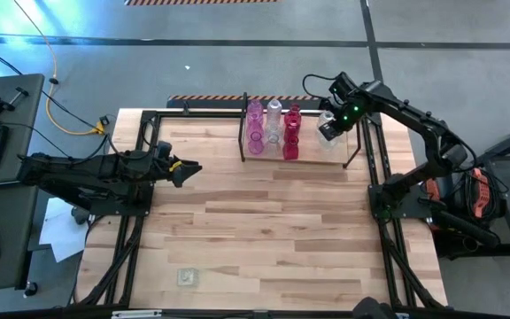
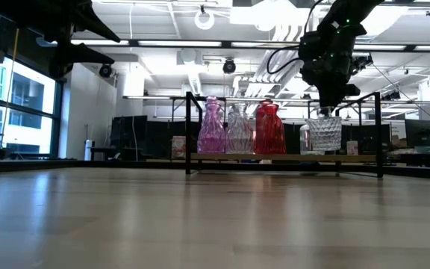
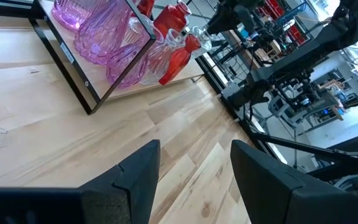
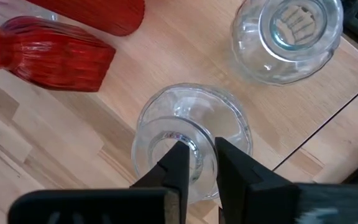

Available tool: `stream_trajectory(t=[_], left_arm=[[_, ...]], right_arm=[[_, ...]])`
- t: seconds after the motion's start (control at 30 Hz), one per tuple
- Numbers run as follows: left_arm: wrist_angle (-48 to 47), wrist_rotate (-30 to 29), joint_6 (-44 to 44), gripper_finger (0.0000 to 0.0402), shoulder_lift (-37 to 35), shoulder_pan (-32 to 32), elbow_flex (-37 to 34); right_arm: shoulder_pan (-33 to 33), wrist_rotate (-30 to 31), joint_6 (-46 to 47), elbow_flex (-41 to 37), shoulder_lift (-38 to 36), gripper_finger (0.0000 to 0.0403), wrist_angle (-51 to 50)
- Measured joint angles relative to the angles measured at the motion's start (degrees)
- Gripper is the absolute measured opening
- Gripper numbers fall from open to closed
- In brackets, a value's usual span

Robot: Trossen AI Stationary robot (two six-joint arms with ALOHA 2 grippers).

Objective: Sort vases onto shelf
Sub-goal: Align the transparent vase with the other transparent vase on the shelf

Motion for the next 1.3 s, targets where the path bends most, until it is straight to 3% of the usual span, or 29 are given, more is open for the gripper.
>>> stream_trajectory(t=[0.53,1.3], left_arm=[[0.04,0.02,-0.14,0.0186,0.00,-0.01,0.00],[0.02,0.42,-0.55,0.0186,0.00,-0.02,0.00]], right_arm=[[0.00,-3.79,1.95,0.17,3.52,0.0048,0.80],[0.00,0.15,1.02,2.06,3.78,0.0048,0.49]])
